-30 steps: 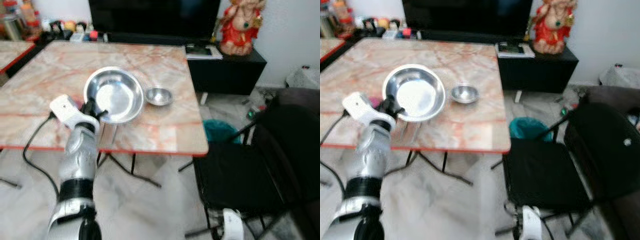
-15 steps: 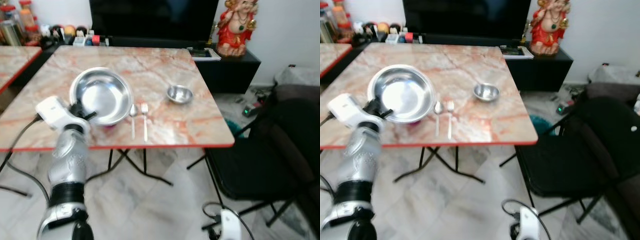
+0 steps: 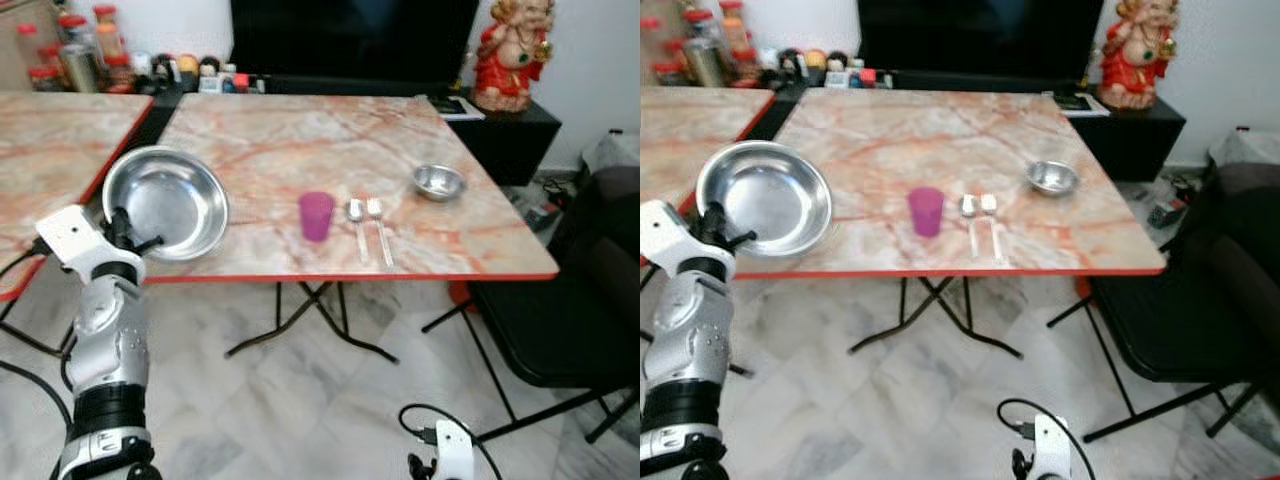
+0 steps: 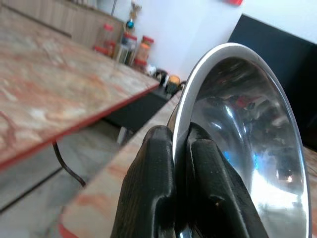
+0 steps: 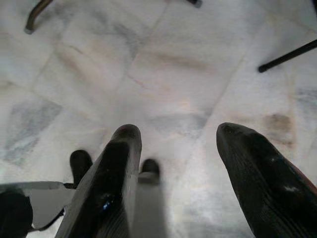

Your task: Setting the table

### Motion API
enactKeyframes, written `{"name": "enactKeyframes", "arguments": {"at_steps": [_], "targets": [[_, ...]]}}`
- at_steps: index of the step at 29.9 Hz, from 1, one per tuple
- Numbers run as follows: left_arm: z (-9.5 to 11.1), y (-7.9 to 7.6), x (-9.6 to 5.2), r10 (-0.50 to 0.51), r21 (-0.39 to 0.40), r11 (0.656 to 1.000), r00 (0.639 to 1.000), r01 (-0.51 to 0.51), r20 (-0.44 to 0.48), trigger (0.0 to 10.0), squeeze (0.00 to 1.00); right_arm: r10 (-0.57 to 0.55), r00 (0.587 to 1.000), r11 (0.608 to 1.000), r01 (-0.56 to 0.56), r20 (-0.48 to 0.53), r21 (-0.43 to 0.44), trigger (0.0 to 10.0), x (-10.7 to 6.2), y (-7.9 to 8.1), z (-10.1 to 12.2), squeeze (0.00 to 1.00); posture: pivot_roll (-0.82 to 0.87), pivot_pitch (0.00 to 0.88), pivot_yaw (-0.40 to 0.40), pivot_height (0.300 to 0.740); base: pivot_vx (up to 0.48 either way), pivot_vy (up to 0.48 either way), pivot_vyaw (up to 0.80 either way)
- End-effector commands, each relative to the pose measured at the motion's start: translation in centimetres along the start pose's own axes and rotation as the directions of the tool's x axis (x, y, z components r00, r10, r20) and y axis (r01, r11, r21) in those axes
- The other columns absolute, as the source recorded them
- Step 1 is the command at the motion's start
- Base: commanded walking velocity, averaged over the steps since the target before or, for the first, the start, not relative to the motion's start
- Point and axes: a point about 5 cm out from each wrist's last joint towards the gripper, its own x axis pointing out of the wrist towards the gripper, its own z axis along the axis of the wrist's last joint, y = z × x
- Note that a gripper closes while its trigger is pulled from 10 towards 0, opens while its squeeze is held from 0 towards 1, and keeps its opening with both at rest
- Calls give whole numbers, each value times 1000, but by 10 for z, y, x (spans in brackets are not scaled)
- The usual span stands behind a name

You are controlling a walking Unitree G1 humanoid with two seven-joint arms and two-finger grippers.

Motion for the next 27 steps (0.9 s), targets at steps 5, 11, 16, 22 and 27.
{"name": "enactKeyframes", "arguments": {"at_steps": [5,11,16,22,27], "targets": [[-8,-16,-5,-49,12,999,999,49,-7,10000,0,-13,1000,1000,13,-1,8,10000,-1,-7,-2,0,43,0,-42,740,0,480,0],[-26,-5,-13,-14,30,999,998,16,-60,10000,0,-21,1000,1000,21,-6,7,10000,-2,-11,-4,0,39,0,-40,740,0,480,0],[-35,4,-17,20,20,1000,995,-18,-97,10000,0,-24,1000,1000,24,-10,7,10000,-3,-13,-6,0,39,0,-40,740,0,480,0],[-40,10,-20,41,9,999,993,-41,-114,10000,0,-19,1000,1000,19,-10,9,10000,-3,-11,-7,0,45,0,-49,740,0,480,0],[-41,8,-19,43,5,999,992,-43,-115,10000,0,-12,1000,1000,12,-10,12,10000,-2,-6,-9,0,50,0,-48,740,0,480,0]]}}
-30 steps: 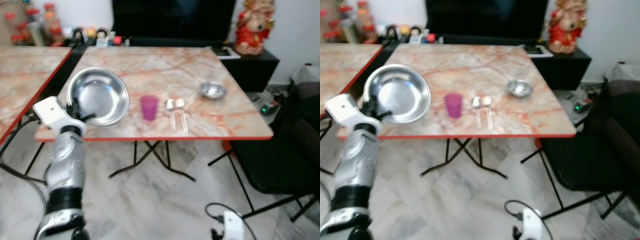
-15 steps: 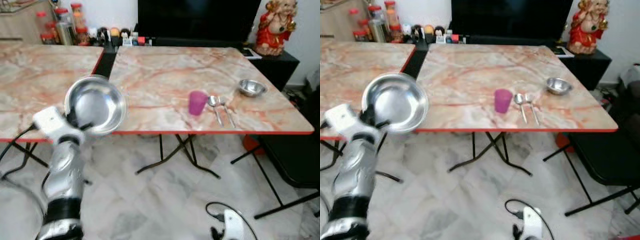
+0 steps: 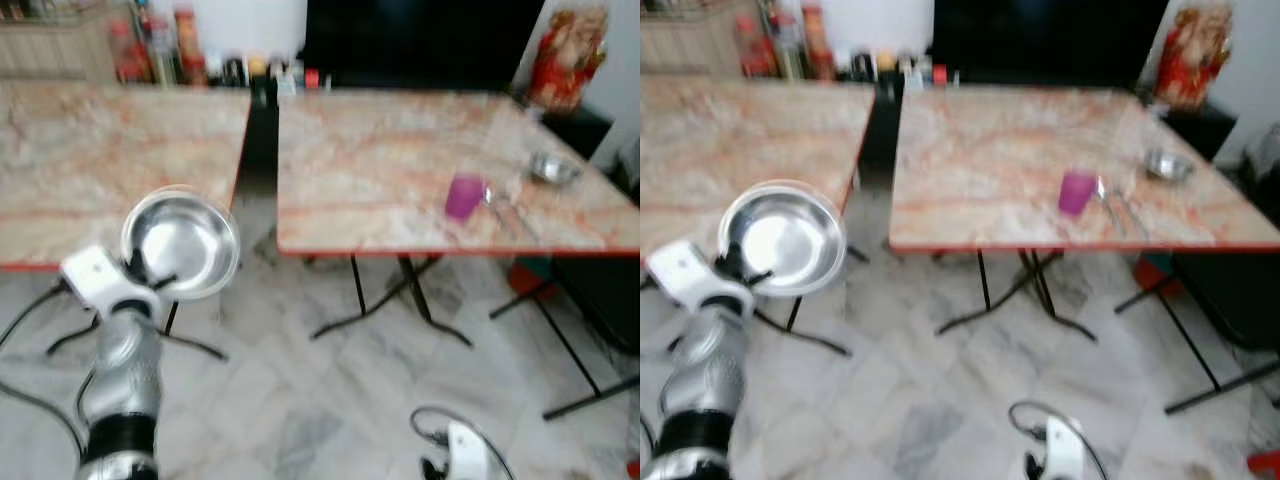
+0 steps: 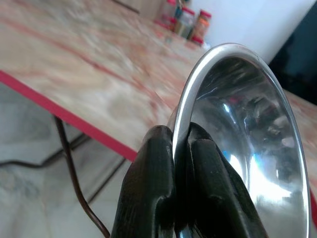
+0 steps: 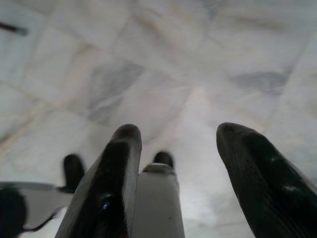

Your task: Setting the table

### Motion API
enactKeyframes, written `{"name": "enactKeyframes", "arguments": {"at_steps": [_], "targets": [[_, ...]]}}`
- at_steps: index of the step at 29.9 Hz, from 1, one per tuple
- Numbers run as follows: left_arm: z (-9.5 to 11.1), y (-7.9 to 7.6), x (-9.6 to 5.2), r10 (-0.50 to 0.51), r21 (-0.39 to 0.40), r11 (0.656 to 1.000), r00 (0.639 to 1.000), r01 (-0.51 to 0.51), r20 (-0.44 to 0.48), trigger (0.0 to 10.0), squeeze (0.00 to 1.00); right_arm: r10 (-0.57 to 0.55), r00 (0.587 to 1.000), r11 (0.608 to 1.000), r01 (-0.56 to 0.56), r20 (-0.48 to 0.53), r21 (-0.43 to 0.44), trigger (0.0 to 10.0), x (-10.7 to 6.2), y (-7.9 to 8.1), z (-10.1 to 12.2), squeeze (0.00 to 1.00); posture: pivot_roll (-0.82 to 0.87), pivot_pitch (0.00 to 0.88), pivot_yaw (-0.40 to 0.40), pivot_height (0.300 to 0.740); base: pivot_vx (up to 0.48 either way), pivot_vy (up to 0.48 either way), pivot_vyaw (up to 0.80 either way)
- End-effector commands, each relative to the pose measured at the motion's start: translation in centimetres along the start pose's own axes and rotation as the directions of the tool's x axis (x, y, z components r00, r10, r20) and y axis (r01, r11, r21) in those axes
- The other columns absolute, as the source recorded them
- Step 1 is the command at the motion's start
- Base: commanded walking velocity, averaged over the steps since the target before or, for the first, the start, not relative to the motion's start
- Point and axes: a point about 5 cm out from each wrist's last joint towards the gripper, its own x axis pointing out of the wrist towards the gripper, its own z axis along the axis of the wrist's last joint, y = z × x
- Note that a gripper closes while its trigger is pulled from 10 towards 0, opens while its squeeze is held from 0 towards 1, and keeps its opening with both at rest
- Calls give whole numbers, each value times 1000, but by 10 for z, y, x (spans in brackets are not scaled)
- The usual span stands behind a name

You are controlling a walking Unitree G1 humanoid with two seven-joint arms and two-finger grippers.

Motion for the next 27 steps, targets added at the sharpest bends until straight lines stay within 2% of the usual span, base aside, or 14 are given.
{"name": "enactKeyframes", "arguments": {"at_steps": [1,6,10,12,17,27], "targets": [[3,-16,2,-38,-19,999,999,39,19,10000,0,-28,1000,1000,28,10,2,10000,-1,-8,2,0,51,0,-48,740,0,480,0],[5,-19,5,-44,-20,999,999,45,22,10000,0,-14,1000,1000,14,17,1,10000,1,3,5,0,58,0,-47,740,0,480,0],[4,-19,6,-44,-20,999,999,45,22,10000,0,-13,1000,1000,13,18,2,10000,1,4,6,0,58,0,-47,740,0,480,0],[-4,-14,5,-31,-13,999,1000,31,-5,10000,0,-4,1000,1000,4,24,-1,10000,2,12,9,0,62,0,-45,740,0,480,0],[-6,-13,2,-25,-17,1000,1000,25,-8,10000,0,-2,1000,1000,2,24,-1,10000,2,15,7,0,64,0,-47,740,0,480,0],[-4,-18,4,-34,-20,999,999,34,2,10000,0,-23,999,1000,22,44,6,10000,0,-11,9,0,61,0,-45,740,0,480,0]]}}
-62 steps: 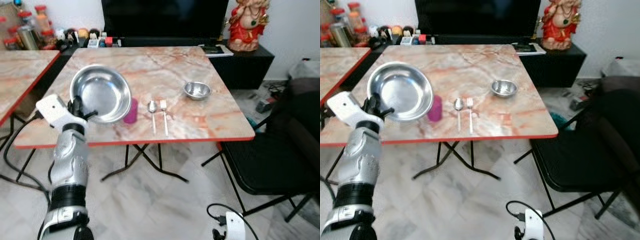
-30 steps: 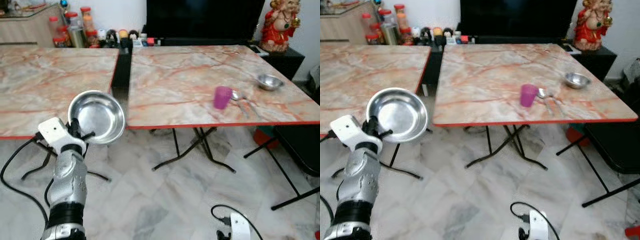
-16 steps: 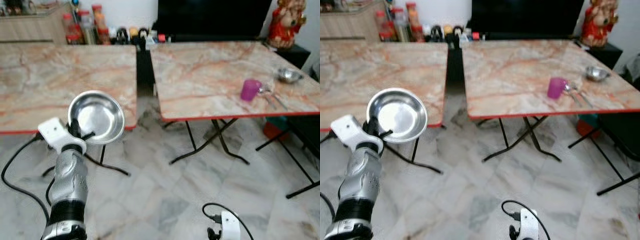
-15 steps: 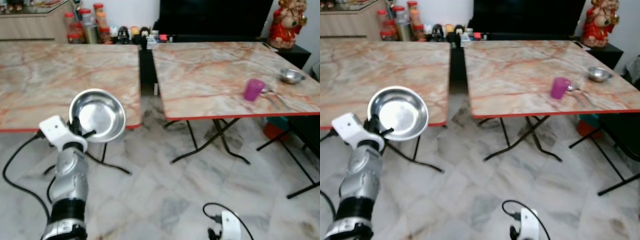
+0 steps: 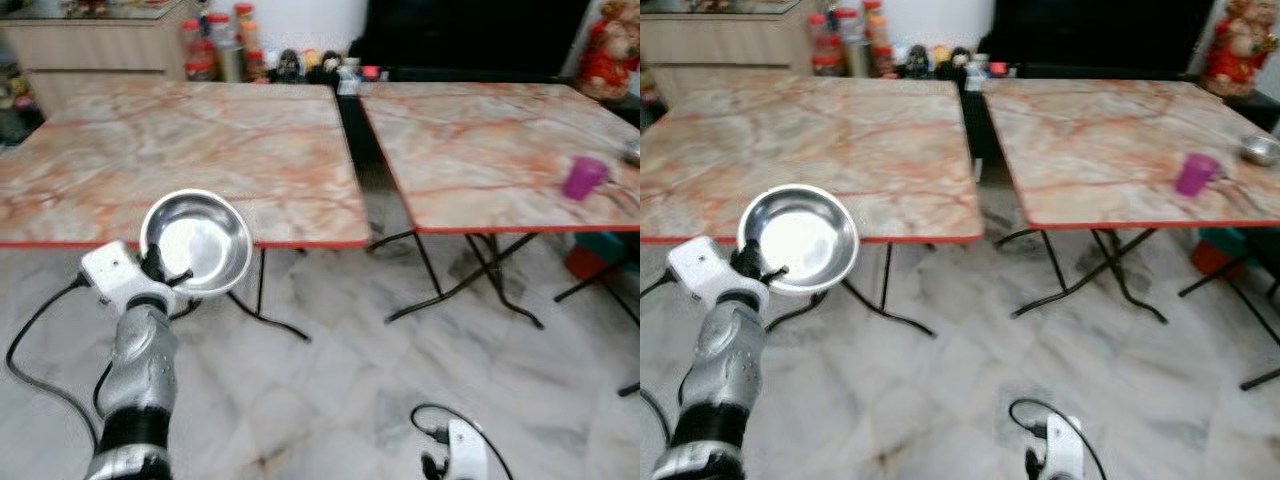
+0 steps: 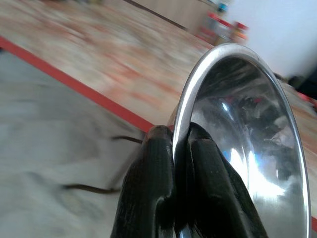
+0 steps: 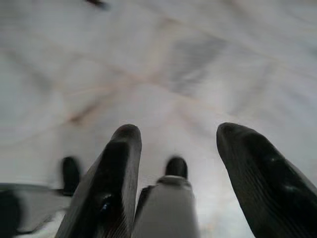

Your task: Setting the table

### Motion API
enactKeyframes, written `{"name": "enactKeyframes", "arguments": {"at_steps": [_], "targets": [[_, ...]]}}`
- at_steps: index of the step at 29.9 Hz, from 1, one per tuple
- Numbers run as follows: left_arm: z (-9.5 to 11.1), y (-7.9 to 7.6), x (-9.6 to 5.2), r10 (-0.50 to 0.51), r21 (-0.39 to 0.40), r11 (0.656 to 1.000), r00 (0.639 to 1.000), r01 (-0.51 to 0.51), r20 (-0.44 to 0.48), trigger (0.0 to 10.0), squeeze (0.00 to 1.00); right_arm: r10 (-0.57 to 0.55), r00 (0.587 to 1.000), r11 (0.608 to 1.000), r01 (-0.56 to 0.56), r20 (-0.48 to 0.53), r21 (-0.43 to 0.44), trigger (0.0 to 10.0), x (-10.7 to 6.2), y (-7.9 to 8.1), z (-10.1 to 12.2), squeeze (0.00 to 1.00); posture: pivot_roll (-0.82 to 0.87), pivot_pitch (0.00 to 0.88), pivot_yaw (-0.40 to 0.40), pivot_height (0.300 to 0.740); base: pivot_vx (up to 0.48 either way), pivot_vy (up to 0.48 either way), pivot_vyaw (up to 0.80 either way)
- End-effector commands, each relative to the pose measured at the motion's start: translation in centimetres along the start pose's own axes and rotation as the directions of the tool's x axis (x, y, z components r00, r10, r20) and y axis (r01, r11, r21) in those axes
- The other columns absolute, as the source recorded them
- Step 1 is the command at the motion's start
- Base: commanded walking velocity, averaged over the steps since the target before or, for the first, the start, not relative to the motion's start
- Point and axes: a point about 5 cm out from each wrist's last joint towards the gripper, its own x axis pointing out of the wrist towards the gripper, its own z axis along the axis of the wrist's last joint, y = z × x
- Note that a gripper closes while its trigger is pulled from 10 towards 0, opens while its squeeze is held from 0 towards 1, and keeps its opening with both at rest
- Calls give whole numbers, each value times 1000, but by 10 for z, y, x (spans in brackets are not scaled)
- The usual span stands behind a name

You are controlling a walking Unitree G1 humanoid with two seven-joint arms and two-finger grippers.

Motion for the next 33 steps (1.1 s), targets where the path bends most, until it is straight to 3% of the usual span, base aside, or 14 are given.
{"name": "enactKeyframes", "arguments": {"at_steps": [1,10,13,17,23,26,30,33], "targets": [[2,-16,1,-41,-14,999,999,42,22,10000,0,-33,999,999,33,19,7,10000,-1,-15,4,0,62,0,-45,740,0,480,0],[2,-22,1,-67,32,997,997,66,23,10000,0,-22,1000,1000,22,22,-1,10000,2,-4,14,0,63,0,-41,740,0,53,0],[7,-24,2,-77,6,997,997,77,33,10000,0,-6,1000,1000,6,12,-18,10000,3,12,12,0,66,0,-41,740,0,0,0],[9,-25,3,-82,11,997,996,81,42,10000,0,9,1000,999,-9,5,-54,10000,3,18,7,0,65,0,-40,740,134,0,200],[11,-28,4,-85,10,996,995,84,46,10000,0,5,1000,1000,-5,-8,-6,10000,2,21,0,0,65,0,-37,740,299,0,400],[11,-28,4,-86,10,996,995,86,46,10000,0,6,1000,1000,-6,-8,-12,10000,2,18,1,0,65,0,-39,740,300,0,0],[11,-28,4,-84,10,996,995,83,46,10000,0,-11,1000,1000,11,-1,-1,10000,1,-6,6,0,69,0,-43,740,304,0,0],[12,-28,4,-83,11,996,995,83,47,10000,0,-16,1000,1000,16,1,-1,10000,0,-12,8,0,68,0,-42,740,305,0,0]]}}
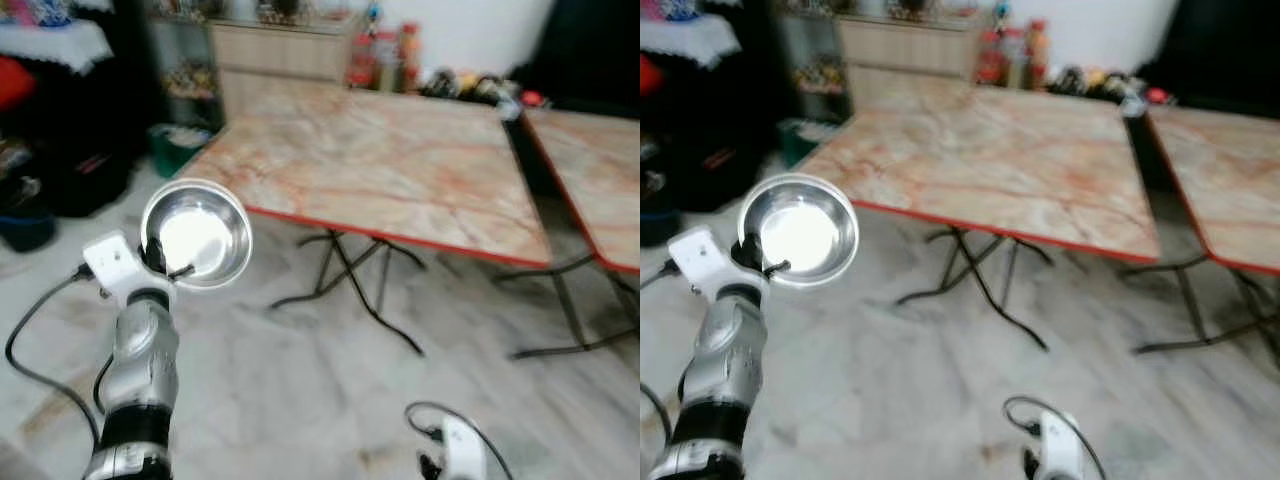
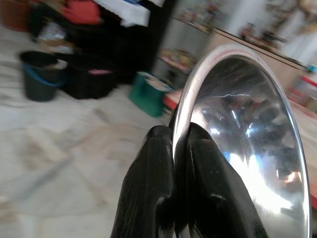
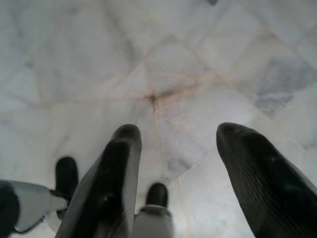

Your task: Setting the table

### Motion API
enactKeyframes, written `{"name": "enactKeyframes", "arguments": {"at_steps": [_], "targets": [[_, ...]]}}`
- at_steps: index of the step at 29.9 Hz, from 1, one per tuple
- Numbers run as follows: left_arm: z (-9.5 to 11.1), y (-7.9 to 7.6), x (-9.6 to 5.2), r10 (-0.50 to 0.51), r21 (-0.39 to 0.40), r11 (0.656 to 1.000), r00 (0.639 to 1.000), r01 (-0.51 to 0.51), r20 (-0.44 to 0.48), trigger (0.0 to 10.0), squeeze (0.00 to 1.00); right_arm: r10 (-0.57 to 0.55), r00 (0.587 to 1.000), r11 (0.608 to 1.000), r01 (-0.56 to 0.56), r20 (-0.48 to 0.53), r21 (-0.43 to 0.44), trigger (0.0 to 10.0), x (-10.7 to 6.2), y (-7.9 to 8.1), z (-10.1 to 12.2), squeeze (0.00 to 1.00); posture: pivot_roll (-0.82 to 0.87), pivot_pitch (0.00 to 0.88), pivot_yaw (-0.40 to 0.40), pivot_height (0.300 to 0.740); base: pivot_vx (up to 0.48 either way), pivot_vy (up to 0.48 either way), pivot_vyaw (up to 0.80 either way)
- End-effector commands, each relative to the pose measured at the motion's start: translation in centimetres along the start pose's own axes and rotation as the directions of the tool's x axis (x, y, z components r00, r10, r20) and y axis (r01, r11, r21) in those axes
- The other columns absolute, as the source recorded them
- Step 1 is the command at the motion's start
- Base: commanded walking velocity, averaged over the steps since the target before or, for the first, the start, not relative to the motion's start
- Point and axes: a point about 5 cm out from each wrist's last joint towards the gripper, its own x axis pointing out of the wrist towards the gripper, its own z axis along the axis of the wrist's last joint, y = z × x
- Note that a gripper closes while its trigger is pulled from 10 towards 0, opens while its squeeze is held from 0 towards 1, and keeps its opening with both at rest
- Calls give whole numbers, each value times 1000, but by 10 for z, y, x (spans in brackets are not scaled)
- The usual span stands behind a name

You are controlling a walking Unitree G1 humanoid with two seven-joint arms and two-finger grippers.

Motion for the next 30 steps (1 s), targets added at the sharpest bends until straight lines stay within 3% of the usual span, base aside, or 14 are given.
{"name": "enactKeyframes", "arguments": {"at_steps": [1,13,19,30], "targets": [[7,-6,4,-18,2,1000,1000,18,25,10000,0,22,1000,1000,-22,22,8,10000,1,5,8,0,68,0,-42,740,304,0,0],[8,-11,3,-42,-14,999,999,42,26,10000,0,4,1000,999,-5,30,32,10000,4,4,20,0,68,0,-46,740,308,0,0],[6,-15,2,-66,-26,997,998,67,16,10000,0,7,1000,999,-8,20,31,10000,1,3,5,0,69,0,-49,740,322,0,-109],[6,-23,2,-112,-38,993,994,113,10,10000,0,29,999,999,-29,-14,37,10000,0,20,-9,0,68,0,-49,740,312,0,-196]]}}
